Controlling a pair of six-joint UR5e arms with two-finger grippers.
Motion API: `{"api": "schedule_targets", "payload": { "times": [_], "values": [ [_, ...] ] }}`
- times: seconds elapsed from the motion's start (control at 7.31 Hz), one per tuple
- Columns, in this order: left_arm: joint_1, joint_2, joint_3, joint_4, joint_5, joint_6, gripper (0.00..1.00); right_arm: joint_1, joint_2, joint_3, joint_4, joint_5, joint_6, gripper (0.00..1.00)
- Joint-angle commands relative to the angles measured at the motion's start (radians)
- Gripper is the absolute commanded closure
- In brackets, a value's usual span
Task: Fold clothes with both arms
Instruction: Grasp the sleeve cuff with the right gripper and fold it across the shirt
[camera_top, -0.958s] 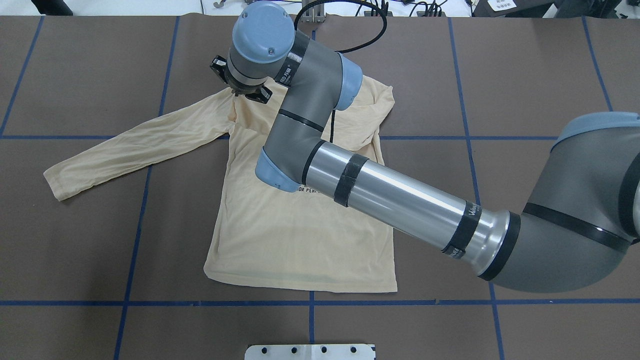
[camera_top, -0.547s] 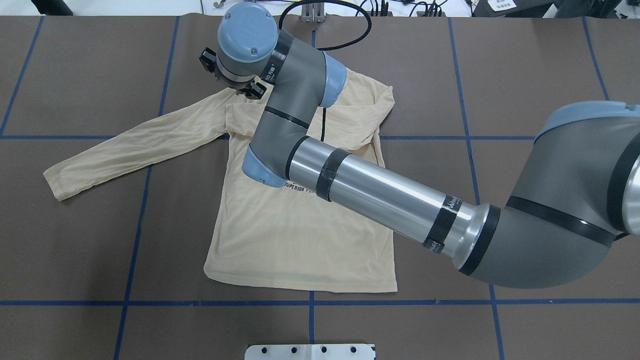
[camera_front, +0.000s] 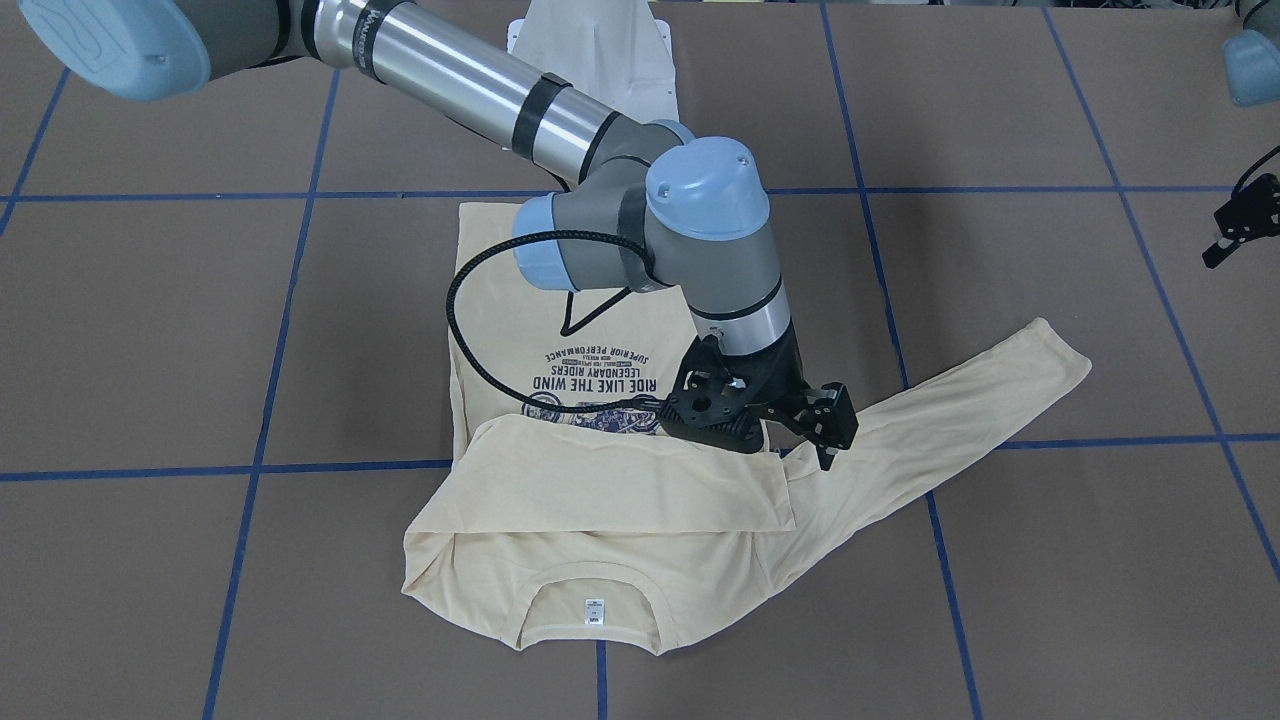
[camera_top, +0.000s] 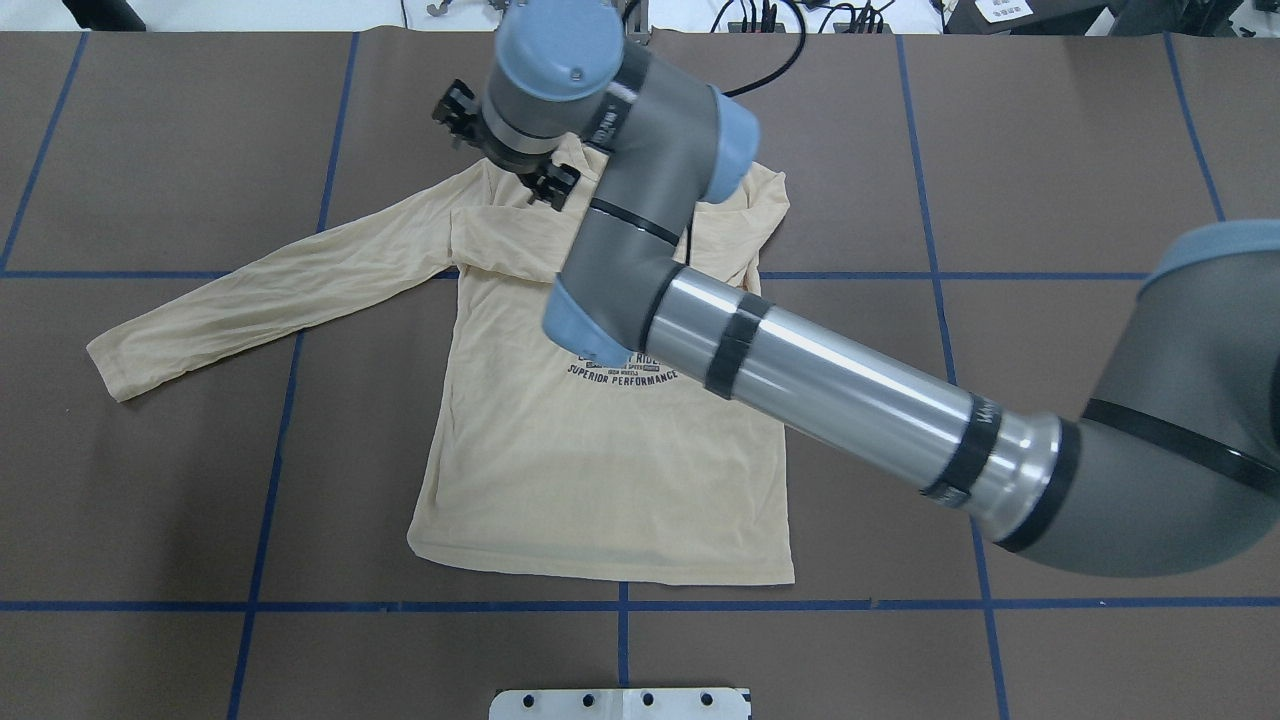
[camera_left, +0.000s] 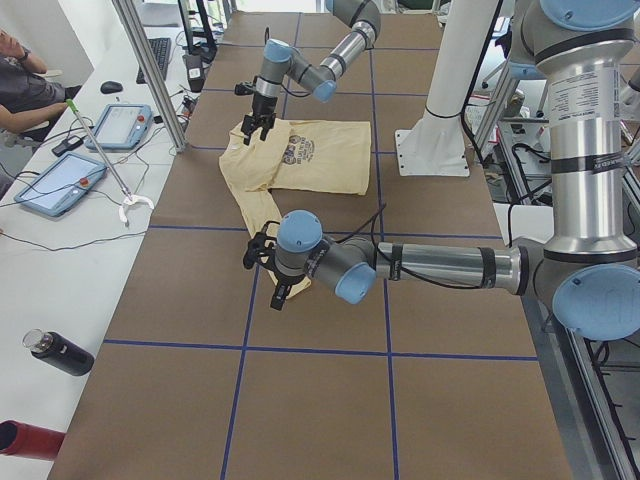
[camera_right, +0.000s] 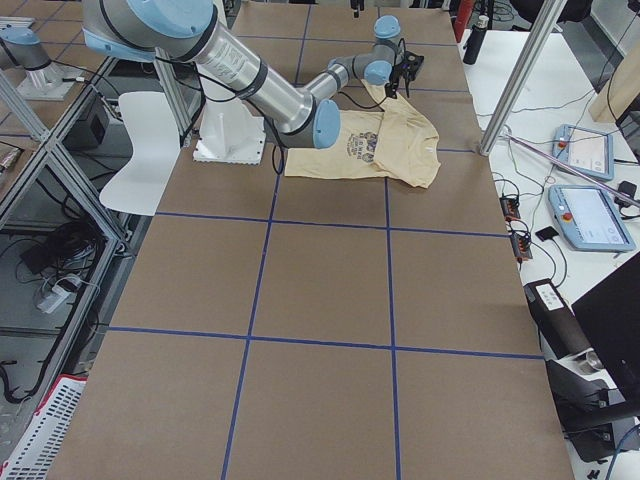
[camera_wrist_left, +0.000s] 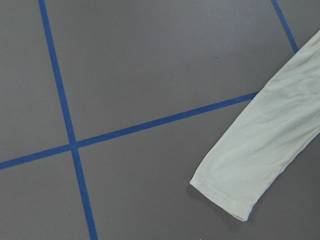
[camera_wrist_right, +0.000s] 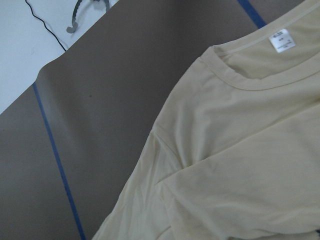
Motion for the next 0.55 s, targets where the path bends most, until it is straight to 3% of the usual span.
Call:
{"api": "schedule_targets", "payload": {
  "times": [0.0,0.27,0.41],
  "values": [
    [0.088,-0.081,0.186,-0.161,0.001,-0.112,0.03,0.059,-0.364,0.391,-0.086,0.111,-0.018,0.01],
    [0.133,-0.138,0.258,-0.161,0.002,-0.176,0.02,0.129,-0.552,0.524,-0.087,0.189,-0.121,0.01],
    [0.156,-0.171,0.287,-0.159,0.001,-0.179,0.11,0.133,-0.612,0.565,-0.087,0.193,-0.154,0.01]
  ]
}}
